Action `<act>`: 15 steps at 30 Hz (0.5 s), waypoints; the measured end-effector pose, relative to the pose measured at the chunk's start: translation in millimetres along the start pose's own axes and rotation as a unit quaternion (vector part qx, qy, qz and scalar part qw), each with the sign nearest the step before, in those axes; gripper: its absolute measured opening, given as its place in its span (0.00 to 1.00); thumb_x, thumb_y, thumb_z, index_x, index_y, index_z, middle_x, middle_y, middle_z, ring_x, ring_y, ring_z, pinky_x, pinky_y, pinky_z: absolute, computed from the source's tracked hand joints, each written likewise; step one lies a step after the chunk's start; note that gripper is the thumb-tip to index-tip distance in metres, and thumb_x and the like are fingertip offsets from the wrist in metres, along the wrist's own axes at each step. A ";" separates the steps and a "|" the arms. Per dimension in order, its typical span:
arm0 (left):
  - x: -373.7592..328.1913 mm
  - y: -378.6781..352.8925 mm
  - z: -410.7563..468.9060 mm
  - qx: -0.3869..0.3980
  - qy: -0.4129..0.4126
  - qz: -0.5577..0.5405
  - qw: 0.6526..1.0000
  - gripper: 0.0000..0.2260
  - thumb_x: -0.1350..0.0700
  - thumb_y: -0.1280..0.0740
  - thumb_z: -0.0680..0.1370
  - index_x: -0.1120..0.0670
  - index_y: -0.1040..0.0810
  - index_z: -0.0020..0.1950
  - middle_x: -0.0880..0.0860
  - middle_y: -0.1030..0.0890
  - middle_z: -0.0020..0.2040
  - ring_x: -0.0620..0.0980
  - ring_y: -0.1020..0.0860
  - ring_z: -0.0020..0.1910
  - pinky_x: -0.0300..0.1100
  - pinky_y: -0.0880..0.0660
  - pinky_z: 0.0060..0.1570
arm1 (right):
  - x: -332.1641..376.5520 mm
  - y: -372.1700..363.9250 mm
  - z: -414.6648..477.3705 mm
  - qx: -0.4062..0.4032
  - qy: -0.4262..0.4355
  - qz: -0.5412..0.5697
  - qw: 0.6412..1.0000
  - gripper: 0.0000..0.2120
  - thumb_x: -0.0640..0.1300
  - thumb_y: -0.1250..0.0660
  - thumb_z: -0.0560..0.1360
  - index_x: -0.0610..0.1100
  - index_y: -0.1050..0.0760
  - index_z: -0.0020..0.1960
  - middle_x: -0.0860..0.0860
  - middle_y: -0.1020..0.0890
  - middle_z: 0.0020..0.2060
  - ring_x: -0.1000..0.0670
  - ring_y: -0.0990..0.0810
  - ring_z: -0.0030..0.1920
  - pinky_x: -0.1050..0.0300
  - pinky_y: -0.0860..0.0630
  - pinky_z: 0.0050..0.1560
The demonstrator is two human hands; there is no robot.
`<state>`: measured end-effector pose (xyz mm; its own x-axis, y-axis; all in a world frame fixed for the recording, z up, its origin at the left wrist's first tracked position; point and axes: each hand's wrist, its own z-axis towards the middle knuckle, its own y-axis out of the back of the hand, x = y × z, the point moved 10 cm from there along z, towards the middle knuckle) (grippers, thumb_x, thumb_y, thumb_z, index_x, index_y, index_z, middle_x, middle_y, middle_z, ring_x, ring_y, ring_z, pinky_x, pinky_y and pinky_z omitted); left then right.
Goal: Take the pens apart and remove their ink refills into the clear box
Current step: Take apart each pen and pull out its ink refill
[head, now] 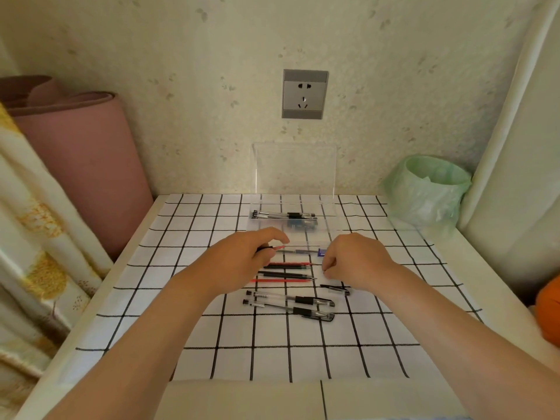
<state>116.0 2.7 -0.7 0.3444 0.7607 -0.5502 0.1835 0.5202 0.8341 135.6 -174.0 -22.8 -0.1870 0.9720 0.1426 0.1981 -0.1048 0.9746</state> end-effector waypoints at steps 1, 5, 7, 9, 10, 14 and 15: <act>0.5 -1.0 -0.4 0.004 0.003 -0.002 1.000 0.11 0.51 0.41 0.83 0.36 0.27 0.60 0.45 0.21 0.42 0.46 0.21 0.40 0.40 0.23 0.42 | 2.5 0.1 0.1 -0.001 0.007 0.008 1.000 0.06 0.48 0.30 0.72 0.55 0.16 0.46 0.58 0.16 0.43 0.54 0.19 0.45 0.54 0.20 0.49; -0.6 -4.7 -0.1 0.015 0.004 0.000 1.000 0.09 0.51 0.40 0.82 0.37 0.25 0.55 0.46 0.21 0.40 0.45 0.24 0.36 0.37 0.26 0.36 | 11.8 10.3 -2.4 -0.038 0.038 0.072 0.996 0.04 0.49 0.30 0.73 0.55 0.17 0.47 0.61 0.18 0.41 0.57 0.20 0.45 0.58 0.22 0.48; -2.0 -6.2 0.5 0.017 -0.001 0.004 1.000 0.08 0.51 0.40 0.82 0.37 0.25 0.55 0.45 0.22 0.40 0.43 0.25 0.35 0.34 0.30 0.35 | 18.0 18.0 -4.7 -0.063 0.058 0.124 0.989 0.03 0.50 0.28 0.72 0.55 0.17 0.45 0.61 0.18 0.39 0.59 0.20 0.44 0.58 0.21 0.47; -2.4 -7.6 1.0 0.021 -0.001 -0.001 1.000 0.08 0.51 0.39 0.82 0.38 0.25 0.55 0.45 0.21 0.40 0.43 0.24 0.37 0.37 0.28 0.38 | 24.5 22.7 -7.4 -0.077 0.078 0.180 0.978 0.03 0.49 0.26 0.71 0.54 0.17 0.45 0.60 0.17 0.39 0.61 0.20 0.42 0.60 0.22 0.46; -2.6 -8.3 1.0 0.023 0.000 -0.003 1.000 0.08 0.51 0.39 0.82 0.38 0.25 0.55 0.45 0.21 0.41 0.43 0.23 0.39 0.39 0.25 0.40 | 27.0 24.0 -8.7 -0.081 0.085 0.200 0.973 0.04 0.48 0.26 0.71 0.54 0.17 0.45 0.60 0.17 0.40 0.62 0.20 0.42 0.62 0.23 0.45; -2.9 -9.0 0.7 0.024 -0.001 0.003 1.000 0.08 0.50 0.39 0.82 0.38 0.25 0.56 0.46 0.20 0.42 0.45 0.21 0.42 0.45 0.22 0.45 | 33.4 28.0 -13.0 -0.098 0.104 0.220 0.965 0.06 0.48 0.26 0.72 0.54 0.17 0.48 0.60 0.18 0.40 0.69 0.25 0.37 0.73 0.33 0.35; -3.0 -8.9 0.6 0.024 -0.001 0.002 1.000 0.08 0.51 0.39 0.82 0.38 0.25 0.56 0.46 0.20 0.42 0.46 0.21 0.42 0.46 0.22 0.45 | 33.7 28.9 -13.3 -0.101 0.105 0.226 0.963 0.06 0.47 0.27 0.72 0.54 0.17 0.49 0.60 0.18 0.40 0.71 0.26 0.37 0.74 0.33 0.35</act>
<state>113.9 -4.4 -6.5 0.3476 0.7618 -0.5467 0.2266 0.4975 0.8373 122.2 -147.0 12.4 -0.3206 0.7556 0.5713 0.1173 -0.5668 0.8155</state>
